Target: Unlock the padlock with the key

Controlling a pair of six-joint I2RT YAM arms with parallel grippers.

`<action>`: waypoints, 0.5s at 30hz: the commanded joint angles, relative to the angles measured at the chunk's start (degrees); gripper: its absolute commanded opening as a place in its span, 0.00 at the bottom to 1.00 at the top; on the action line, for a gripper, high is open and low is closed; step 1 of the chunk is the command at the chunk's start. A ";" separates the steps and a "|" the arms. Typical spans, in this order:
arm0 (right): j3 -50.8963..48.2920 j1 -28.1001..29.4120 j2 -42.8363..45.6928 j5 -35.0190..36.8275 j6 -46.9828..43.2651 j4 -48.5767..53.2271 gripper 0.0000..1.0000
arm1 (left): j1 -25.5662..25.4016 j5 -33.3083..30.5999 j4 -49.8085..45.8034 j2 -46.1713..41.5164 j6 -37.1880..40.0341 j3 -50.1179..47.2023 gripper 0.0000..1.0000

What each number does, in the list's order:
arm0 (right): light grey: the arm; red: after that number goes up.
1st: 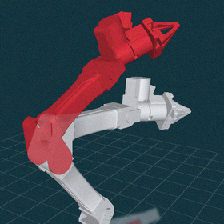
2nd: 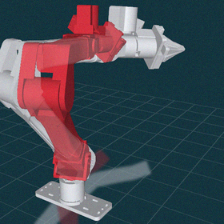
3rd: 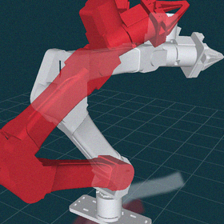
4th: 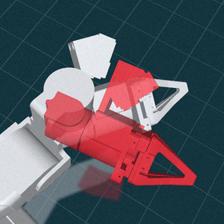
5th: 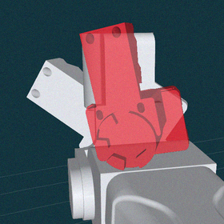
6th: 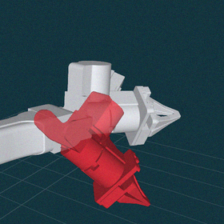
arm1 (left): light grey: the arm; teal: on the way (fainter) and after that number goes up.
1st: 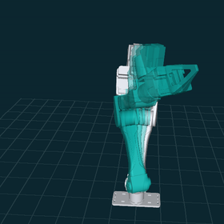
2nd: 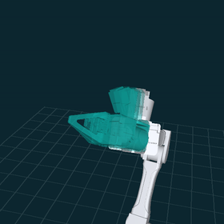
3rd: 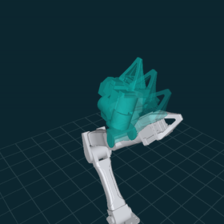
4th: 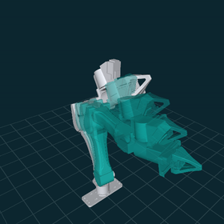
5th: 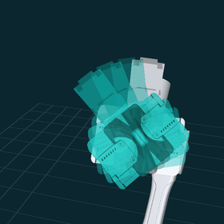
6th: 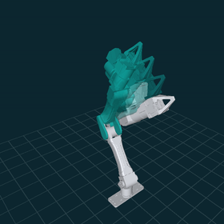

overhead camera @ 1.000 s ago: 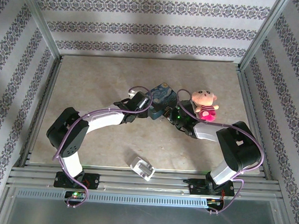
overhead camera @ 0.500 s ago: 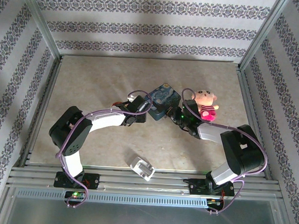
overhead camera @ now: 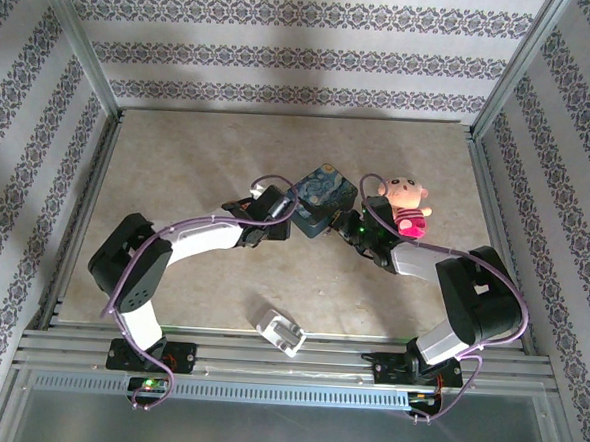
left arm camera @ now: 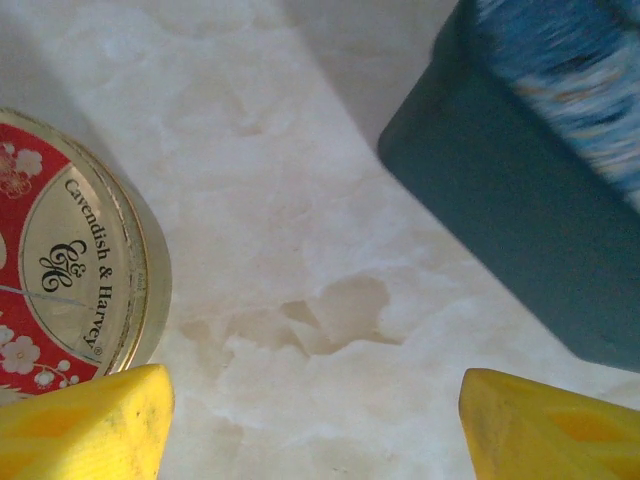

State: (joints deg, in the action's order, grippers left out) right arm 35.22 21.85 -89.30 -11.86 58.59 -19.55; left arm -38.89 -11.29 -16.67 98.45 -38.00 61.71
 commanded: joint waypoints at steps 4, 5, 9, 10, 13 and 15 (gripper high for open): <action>-0.33 -0.72 1.28 1.13 -1.35 -0.16 0.02 | -0.88 2.02 -0.27 -3.54 -0.71 2.31 0.82; -0.42 -0.75 1.42 1.22 -1.38 -0.03 0.02 | -1.30 1.82 -0.12 -3.17 -0.38 2.99 0.85; -0.59 -0.84 1.80 1.05 -1.49 -0.03 0.00 | -2.78 0.62 -1.05 1.16 1.45 7.39 1.00; -0.59 -0.84 1.87 1.05 -1.44 0.03 0.00 | -3.09 0.13 -1.47 2.43 2.01 8.52 0.99; -0.68 -0.93 2.01 1.13 -1.15 0.04 0.00 | -3.73 -1.92 -3.32 6.43 3.31 11.90 0.99; -0.77 -1.21 2.15 1.05 -0.92 0.05 0.00 | -3.76 -2.98 -4.82 8.79 3.88 13.76 0.99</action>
State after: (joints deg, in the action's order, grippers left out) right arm 35.11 21.43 -88.77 -11.64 58.30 -19.05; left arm -42.02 -11.38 -17.06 104.42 -36.25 73.47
